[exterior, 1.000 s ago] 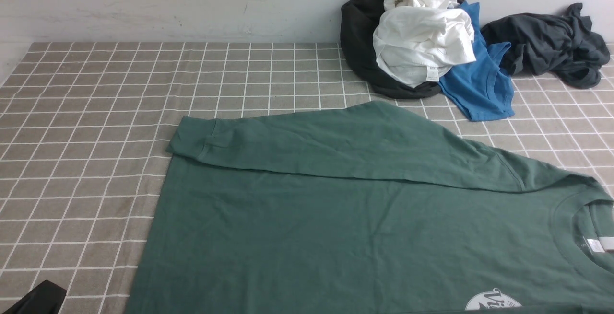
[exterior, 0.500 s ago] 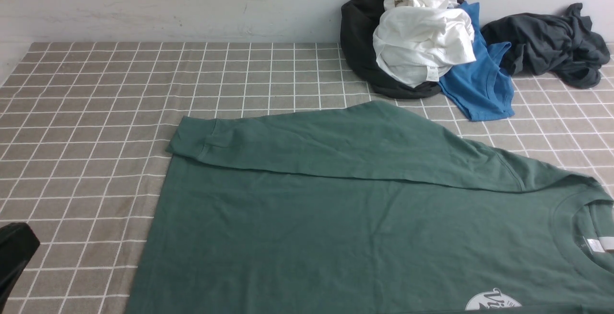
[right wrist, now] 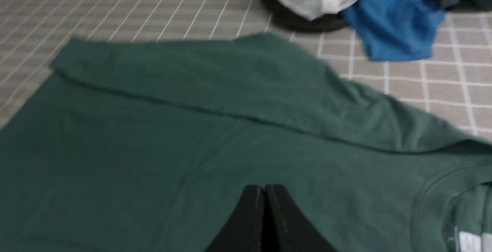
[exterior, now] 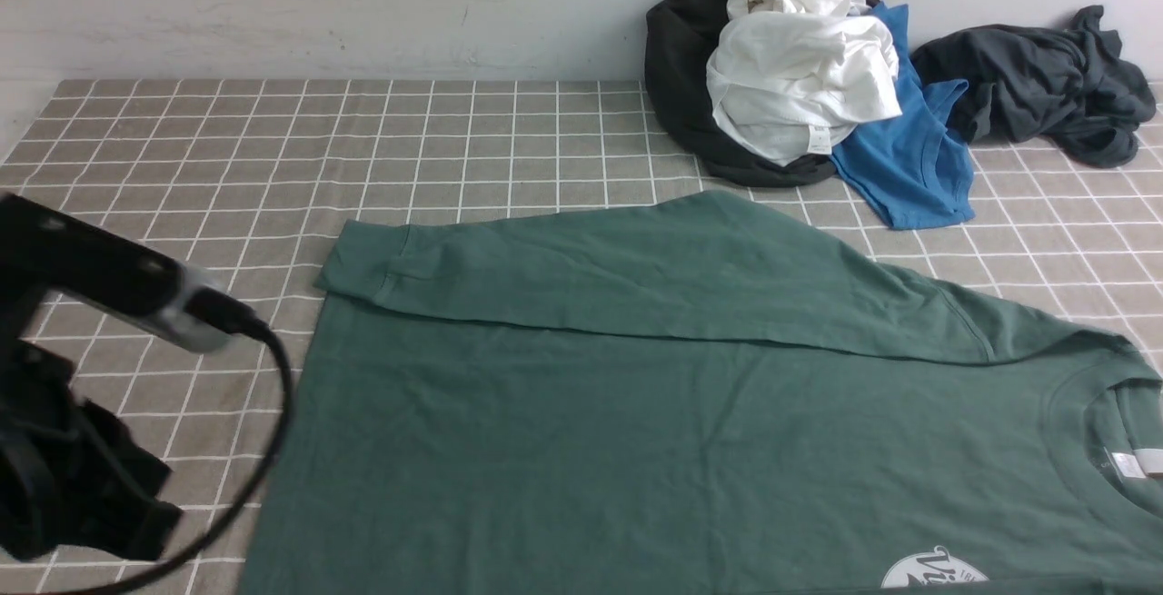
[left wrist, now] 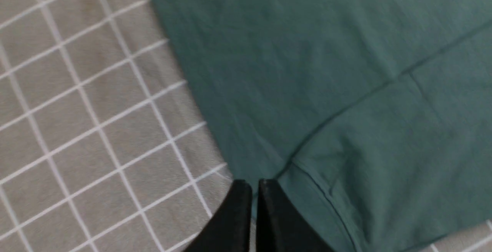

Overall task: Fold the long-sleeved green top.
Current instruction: Use the left arm to clamp the cuff closest to it

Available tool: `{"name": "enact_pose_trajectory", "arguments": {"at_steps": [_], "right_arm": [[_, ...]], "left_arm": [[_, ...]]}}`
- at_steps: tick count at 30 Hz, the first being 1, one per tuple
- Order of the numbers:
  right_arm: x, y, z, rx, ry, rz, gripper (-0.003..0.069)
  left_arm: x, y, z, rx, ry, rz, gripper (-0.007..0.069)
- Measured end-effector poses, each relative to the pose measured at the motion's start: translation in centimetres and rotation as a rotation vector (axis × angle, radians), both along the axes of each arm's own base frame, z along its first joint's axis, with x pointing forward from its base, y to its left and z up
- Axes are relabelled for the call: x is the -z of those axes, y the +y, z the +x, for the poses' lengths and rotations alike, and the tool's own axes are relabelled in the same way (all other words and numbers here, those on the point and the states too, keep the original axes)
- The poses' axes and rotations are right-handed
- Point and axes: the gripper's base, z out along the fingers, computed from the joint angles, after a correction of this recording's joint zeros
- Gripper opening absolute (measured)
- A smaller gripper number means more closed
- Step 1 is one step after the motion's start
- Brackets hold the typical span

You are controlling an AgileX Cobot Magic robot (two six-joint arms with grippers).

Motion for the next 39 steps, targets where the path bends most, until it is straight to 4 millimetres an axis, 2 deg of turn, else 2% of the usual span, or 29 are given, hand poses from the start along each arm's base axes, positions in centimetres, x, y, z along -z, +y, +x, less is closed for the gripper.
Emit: {"name": "enact_pose_trajectory", "arguments": {"at_steps": [3, 4, 6, 7, 8, 10, 14, 18, 24, 29, 32, 35, 39], "right_arm": [[1.0, 1.1, 0.3, -0.147, 0.222, -0.061, -0.0014], [1.2, 1.1, 0.3, -0.156, 0.238, -0.068, -0.0014], [2.6, 1.9, 0.4, -0.253, 0.41, -0.114, -0.0014], [2.8, 2.0, 0.4, -0.266, 0.43, -0.121, -0.0014], [3.3, 2.4, 0.6, -0.302, 0.482, -0.14, -0.0014], [3.7, 2.9, 1.0, -0.334, 0.52, -0.153, -0.0014], [4.0, 3.3, 1.0, -0.367, 0.535, -0.164, -0.0014], [3.9, 3.4, 1.1, -0.365, 0.523, -0.165, -0.0014], [3.9, 3.4, 1.2, -0.364, 0.513, -0.167, -0.0014], [3.9, 3.4, 1.2, -0.359, 0.515, -0.162, -0.0014], [3.9, 3.4, 1.2, -0.357, 0.515, -0.162, -0.0014], [3.9, 3.4, 1.2, -0.357, 0.514, -0.162, -0.0014], [3.9, 3.4, 1.2, -0.357, 0.514, -0.161, -0.0014]], "left_arm": [[1.7, -2.3, 0.7, 0.139, 0.095, 0.062, 0.0055], [1.8, -2.6, 0.6, 0.155, 0.1, 0.067, 0.0062], [3.2, -4.2, 1.0, 0.24, 0.161, 0.116, 0.012], [3.4, -4.3, 1.1, 0.246, 0.171, 0.123, 0.0126], [4.2, -5.1, 1.4, 0.281, 0.206, 0.148, 0.0171], [5.6, -5.7, 1.9, 0.302, 0.265, 0.177, 0.0262], [8.0, -6.4, 3.2, 0.303, 0.333, 0.203, 0.0392], [10.0, -7.0, 4.4, 0.3, 0.359, 0.214, 0.0455], [13.5, -7.4, 5.2, 0.302, 0.486, 0.258, 0.0468], [15.0, -7.6, 5.5, 0.302, 0.527, 0.273, 0.0468], [15.2, -7.6, 5.5, 0.299, 0.534, 0.275, 0.0455], [15.2, -7.6, 5.5, 0.291, 0.535, 0.274, 0.0398], [15.2, -7.6, 5.5, 0.291, 0.535, 0.274, 0.0225]]}}
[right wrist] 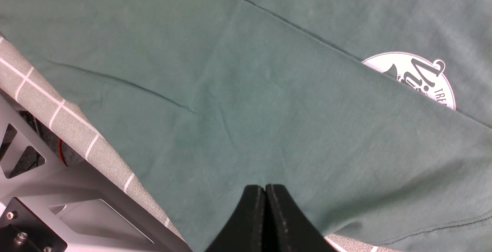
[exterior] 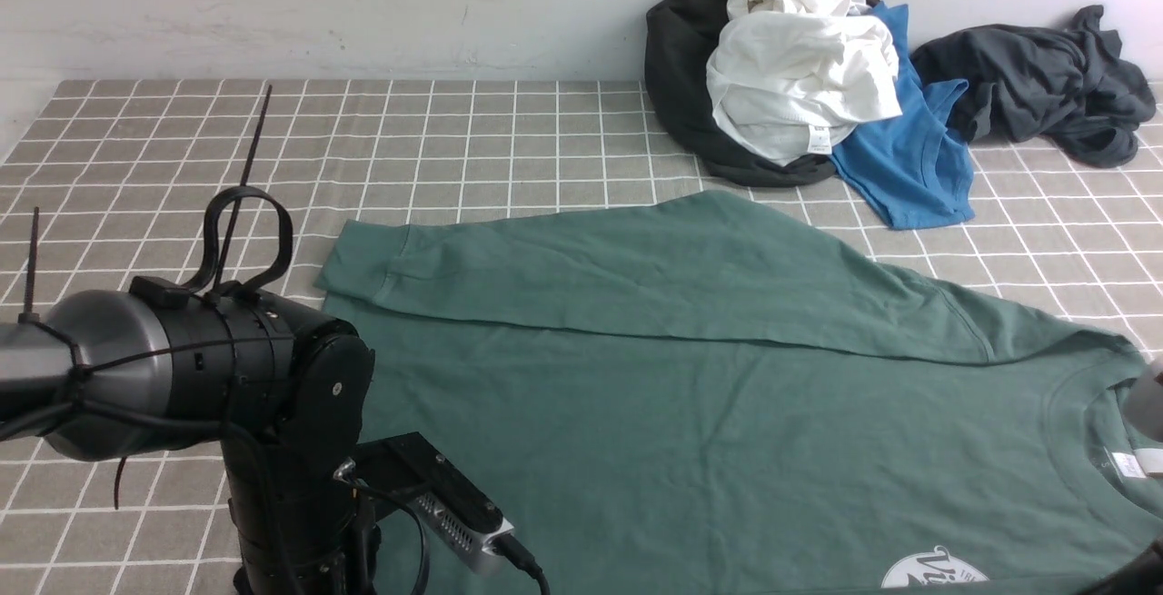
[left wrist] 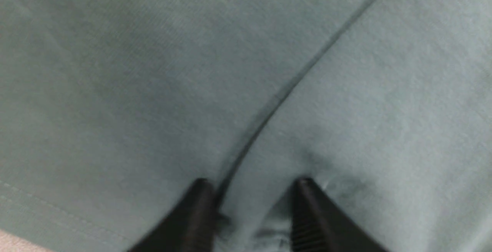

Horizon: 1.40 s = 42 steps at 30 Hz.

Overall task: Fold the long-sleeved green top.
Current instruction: Use the left arm to clamp the cuff closest to it, then use the left arm to drag and place the cuff at the centered position on the left edge of the fabric

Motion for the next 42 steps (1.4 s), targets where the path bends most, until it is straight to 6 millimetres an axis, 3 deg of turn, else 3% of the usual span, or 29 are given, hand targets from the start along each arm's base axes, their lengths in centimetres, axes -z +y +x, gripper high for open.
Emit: {"name": "enact_pose_trajectory", "arguments": {"at_steps": [6, 9, 10, 13, 14, 16, 20, 22, 25, 31, 38, 42], "right_arm": [[0.0, 0.0, 0.0, 0.0, 0.0, 0.0, -0.0014], [0.0, 0.0, 0.0, 0.0, -0.001, 0.0, -0.0014], [0.0, 0.0, 0.1, 0.003, -0.008, 0.002, -0.0014], [-0.1, 0.0, 0.2, 0.008, -0.021, 0.005, -0.0014], [-0.1, 0.0, 0.3, 0.012, -0.033, 0.005, -0.0014], [-0.1, 0.0, 0.4, 0.017, -0.045, 0.004, -0.0014], [-0.2, 0.0, 0.5, 0.021, -0.057, 0.003, -0.0014], [-0.1, -0.1, 0.6, 0.021, -0.061, -0.002, -0.0014], [-0.1, -0.1, 0.6, 0.021, -0.064, -0.006, -0.0014], [-0.1, -0.2, 0.5, 0.017, -0.059, -0.015, -0.0014], [0.0, -0.3, 0.5, 0.014, -0.062, -0.034, -0.0014], [0.0, -0.4, 0.6, 0.012, -0.069, -0.051, -0.0014]], "left_arm": [[-0.1, -0.1, 0.0, -0.005, 0.003, -0.005, 0.0024], [-1.2, -0.4, 0.1, 0.008, -0.004, -0.012, 0.0015], [-2.8, -0.9, 0.4, 0.026, -0.03, -0.025, 0.0013], [-4.5, -1.3, 0.9, 0.045, -0.071, -0.035, 0.0013], [-6.6, -1.6, 1.8, 0.061, -0.137, -0.044, 0.0013], [-8.5, -1.9, 3.0, 0.071, -0.211, -0.042, 0.0013], [-11.4, -2.6, 5.6, 0.08, -0.337, -0.027, 0.0013], [-11.7, -3.0, 6.7, 0.087, -0.358, -0.012, 0.0013], [-11.5, -3.6, 8.4, 0.094, -0.366, 0.012, 0.0013], [-7.8, -3.1, 12.6, 0.025, -0.293, 0.045, 0.0013], [-5.1, -1.3, 14.4, -0.064, -0.228, 0.056, 0.0017], [-4.1, -0.7, 15.2, -0.118, -0.243, 0.052, 0.009]]}}
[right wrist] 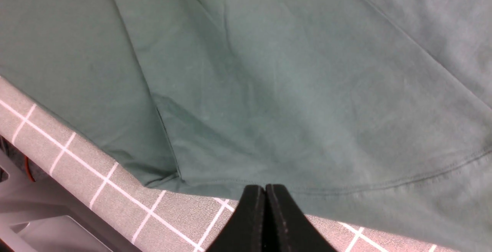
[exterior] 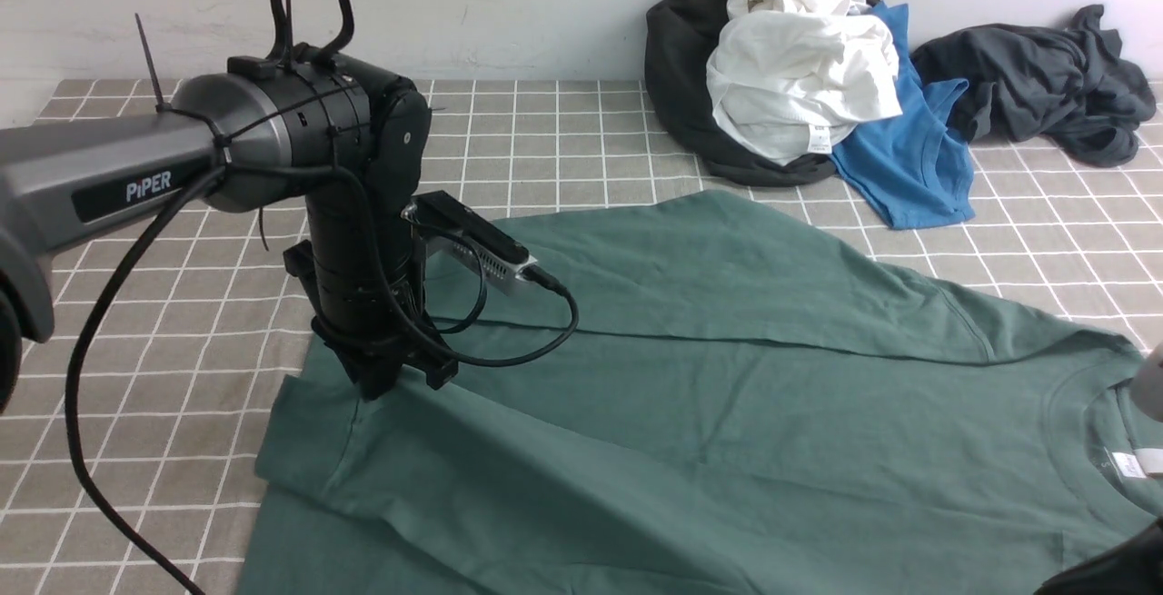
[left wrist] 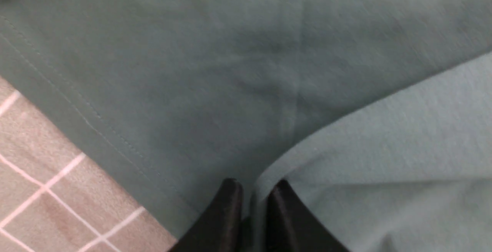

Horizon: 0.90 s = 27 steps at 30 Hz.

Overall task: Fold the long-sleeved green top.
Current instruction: Use the left arm to drag and place the cuff at the centered position on the left edge of the fabric, then use the left arm to clamp the cuff farthest from it

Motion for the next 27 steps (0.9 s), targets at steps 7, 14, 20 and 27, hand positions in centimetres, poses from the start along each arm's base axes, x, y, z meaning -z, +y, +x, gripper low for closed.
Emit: {"name": "enact_pose_trajectory", "arguments": {"at_steps": [7, 14, 20, 27], "right_arm": [[-0.8, 0.1, 2.3, 0.004, -0.028, -0.059, -0.0014], [-2.4, 1.4, 7.2, 0.065, -0.084, -0.028, -0.001], [-2.7, 2.4, 10.9, 0.086, -0.112, -0.017, -0.001], [-0.1, 3.0, 12.8, 0.08, -0.007, -0.052, -0.001]], "left_arm": [[-1.9, 0.3, 1.6, -0.064, -0.092, -0.043, 0.037], [-4.2, 2.9, 3.8, -0.188, -0.169, -0.148, 0.0524], [-3.2, 7.3, 6.3, -0.357, -0.254, -0.258, 0.0531], [0.8, 9.3, 8.7, -0.487, -0.3, -0.35, 0.0531]]}}
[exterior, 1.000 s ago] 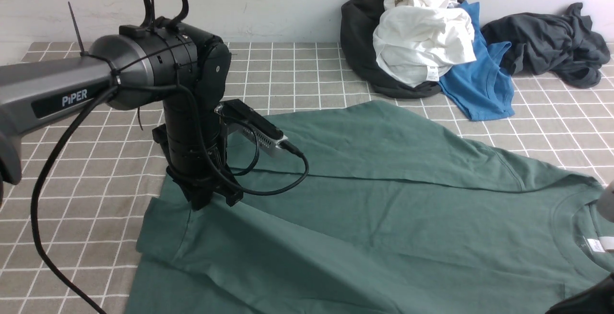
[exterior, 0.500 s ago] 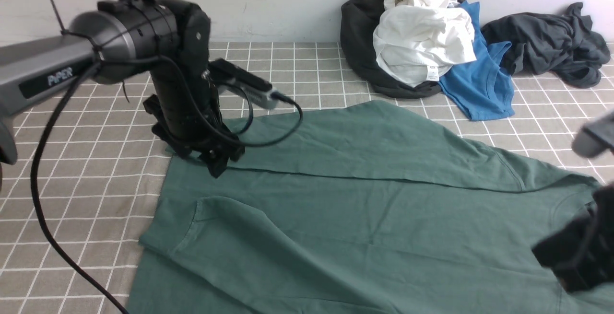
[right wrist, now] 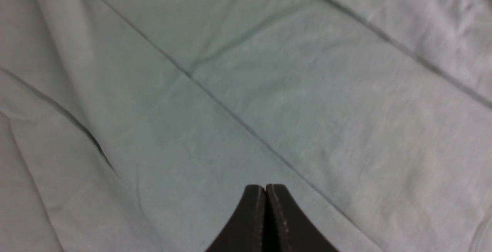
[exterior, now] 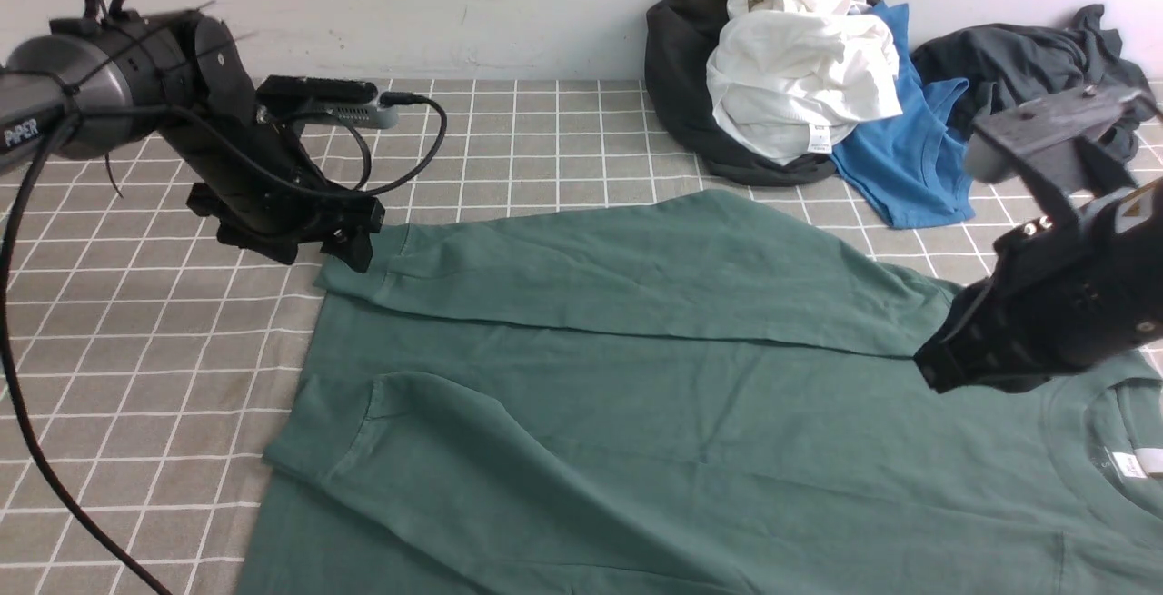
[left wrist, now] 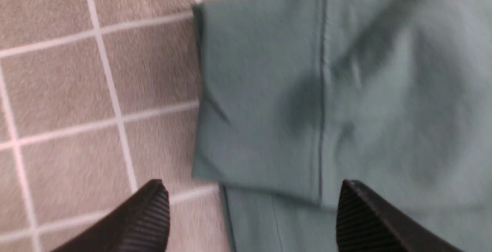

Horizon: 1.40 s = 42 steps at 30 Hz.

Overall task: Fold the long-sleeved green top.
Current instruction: Use the left arm to clamp the cuff farthest from it

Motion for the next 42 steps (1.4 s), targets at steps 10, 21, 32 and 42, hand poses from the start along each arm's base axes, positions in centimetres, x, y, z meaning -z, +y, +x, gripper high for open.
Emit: {"name": "enact_pose_trajectory", "arguments": {"at_steps": [10, 21, 32, 42], "right_arm": [[1.9, 0.3, 0.9, -0.002, 0.074, -0.02, -0.001], [1.9, 0.3, 0.9, 0.0, 0.074, -0.017, -0.001], [1.9, 0.3, 0.9, -0.002, 0.075, -0.018, -0.001], [1.9, 0.3, 0.9, -0.006, 0.073, -0.019, -0.001]], "left_arm": [[3.1, 0.0, 1.1, -0.039, -0.009, -0.024, 0.0493], [3.1, -0.1, 0.8, -0.036, 0.017, -0.028, 0.0126], [0.9, -0.1, 0.2, -0.024, 0.017, -0.033, 0.0033], [1.0, -0.1, 0.1, -0.013, 0.031, -0.028, 0.0155]]}}
